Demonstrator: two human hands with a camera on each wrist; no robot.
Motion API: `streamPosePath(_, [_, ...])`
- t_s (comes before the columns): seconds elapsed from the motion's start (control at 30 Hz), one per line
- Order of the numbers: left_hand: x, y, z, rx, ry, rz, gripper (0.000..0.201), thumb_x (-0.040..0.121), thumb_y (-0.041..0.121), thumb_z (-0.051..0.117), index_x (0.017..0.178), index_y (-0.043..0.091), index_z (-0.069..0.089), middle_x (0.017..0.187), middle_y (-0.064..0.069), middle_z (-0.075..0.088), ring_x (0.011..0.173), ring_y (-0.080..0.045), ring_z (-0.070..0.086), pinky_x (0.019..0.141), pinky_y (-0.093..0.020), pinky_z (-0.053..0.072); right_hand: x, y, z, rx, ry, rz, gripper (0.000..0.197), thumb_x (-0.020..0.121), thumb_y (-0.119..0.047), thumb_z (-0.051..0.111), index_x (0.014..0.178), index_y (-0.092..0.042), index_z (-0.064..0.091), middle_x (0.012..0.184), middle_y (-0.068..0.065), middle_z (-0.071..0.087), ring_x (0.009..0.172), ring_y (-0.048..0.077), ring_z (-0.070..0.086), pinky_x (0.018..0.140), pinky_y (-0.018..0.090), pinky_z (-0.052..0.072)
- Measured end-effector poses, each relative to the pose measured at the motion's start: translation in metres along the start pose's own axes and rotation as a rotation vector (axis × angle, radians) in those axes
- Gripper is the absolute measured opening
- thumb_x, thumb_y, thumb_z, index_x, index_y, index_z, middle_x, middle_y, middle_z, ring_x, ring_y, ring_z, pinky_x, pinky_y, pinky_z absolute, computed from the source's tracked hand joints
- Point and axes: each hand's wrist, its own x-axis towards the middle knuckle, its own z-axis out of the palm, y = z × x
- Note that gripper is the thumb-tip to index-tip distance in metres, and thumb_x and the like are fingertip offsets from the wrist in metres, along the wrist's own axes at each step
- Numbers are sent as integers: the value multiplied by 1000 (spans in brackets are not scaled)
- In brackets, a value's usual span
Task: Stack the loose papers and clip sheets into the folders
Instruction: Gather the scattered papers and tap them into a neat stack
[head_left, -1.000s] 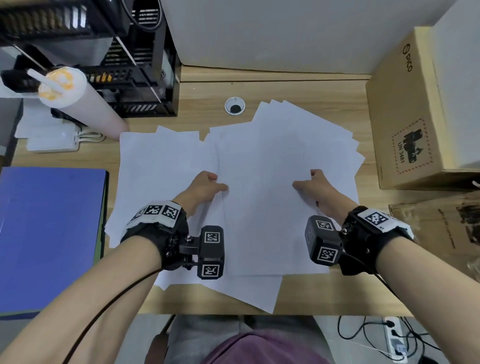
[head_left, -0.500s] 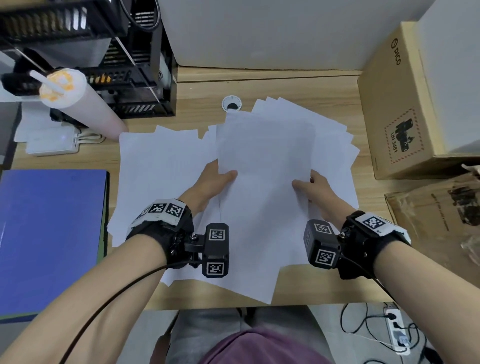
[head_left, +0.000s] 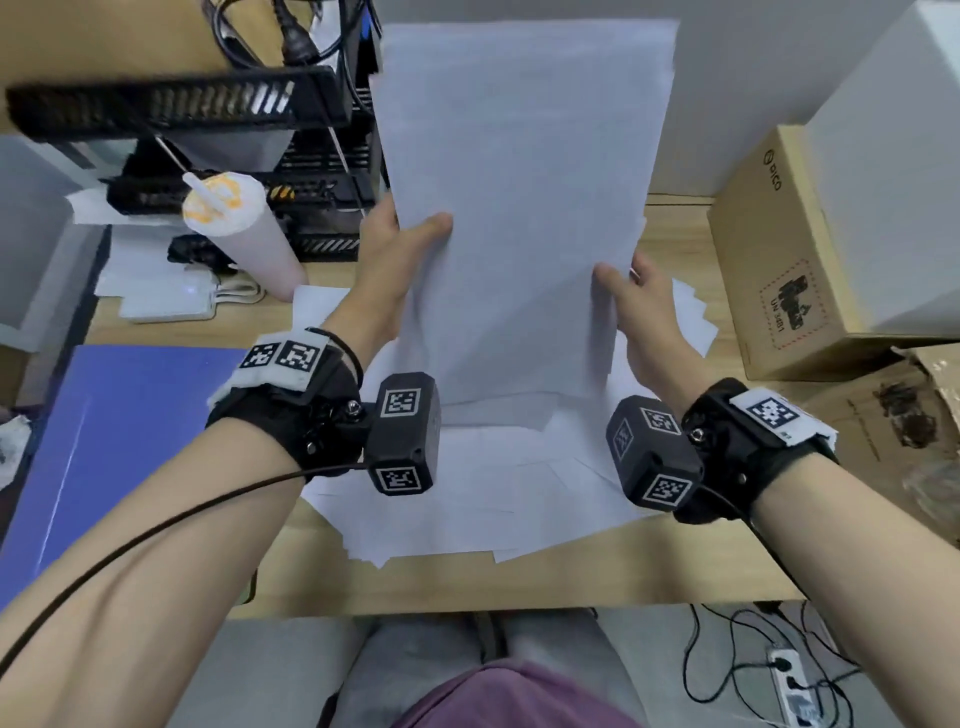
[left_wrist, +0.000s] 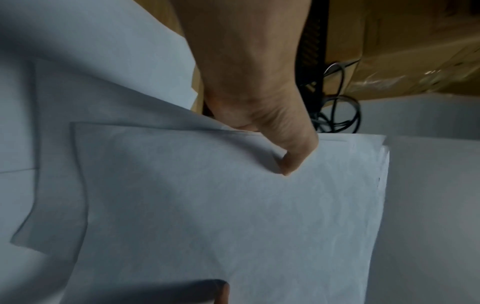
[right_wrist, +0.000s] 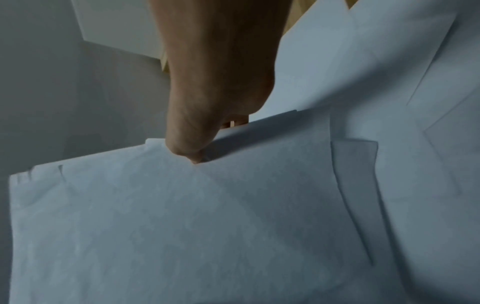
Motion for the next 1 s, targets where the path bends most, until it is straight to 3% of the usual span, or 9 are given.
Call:
streamPosePath(0.1, [-3,11,-20,-64,-10,57,34,82,-1,70,113,9,62,108,-5,71,97,-15,69,80,-25,54,-4,-6,22,23,-33,-9,20,87,-12,55,102,-20,65,110,3,71,98,17,68,77,28,55])
streamPosePath(0.2, [-16,-13,-45,20,-40,-50,37,77,1,76,111,14,64,104,3,73,96,-9,69,79,-19,53,-17,16,37,-67,-130,101,30,86,-8,54,114,-15,64,112,1,70,99,17,67,76,25,51])
streamPosePath(0.33, [-35,-54,-70,175,-111,-202,41,79,1,74,117,14,65,113,2,71,100,-7,68,86,-24,53,-32,51,39,-209,-153,224,48,79,-9,54,126,-13,59,120,2,66,113,24,60,94,36,50])
streamPosePath(0.4, [-37,-61,-72,194,-110,-218,36,79,-1,72,110,17,66,112,0,71,96,-6,68,82,-22,51,-33,52,38,-216,-144,222,50,77,-8,53,127,-12,58,123,1,65,114,21,58,101,39,47])
streamPosePath(0.53, [-33,-51,-60,145,-74,-202,30,81,-6,64,98,19,65,99,4,71,77,5,67,66,-11,51,-29,29,46,-164,-72,147,42,80,7,45,114,-9,64,109,3,69,99,17,62,83,26,51])
streamPosePath(0.63, [-22,-36,-53,40,21,-224,27,77,-1,60,100,12,67,93,4,71,75,-4,68,63,-17,52,-24,12,53,-112,13,92,37,80,6,43,109,-6,64,97,0,68,85,13,63,70,20,50])
streamPosePath(0.73, [-13,-30,-53,12,55,-233,29,72,4,57,99,11,63,94,0,67,81,-13,63,69,-23,50,-25,8,60,-76,61,85,33,85,1,44,111,-10,59,93,-6,65,78,4,59,60,11,46])
streamPosePath(0.87, [-25,-52,-67,132,11,-281,38,78,-7,54,109,16,58,99,5,67,85,-6,61,66,-15,50,-33,40,63,-141,19,176,44,84,-1,46,126,-11,53,115,-1,65,99,10,60,71,19,46])
streamPosePath(1.0, [-31,-66,-74,202,-28,-349,35,77,-12,47,101,12,56,96,-1,61,77,-6,54,64,-19,43,-37,50,69,-122,68,192,41,89,-6,48,130,-13,50,120,-2,62,95,1,56,72,17,43])
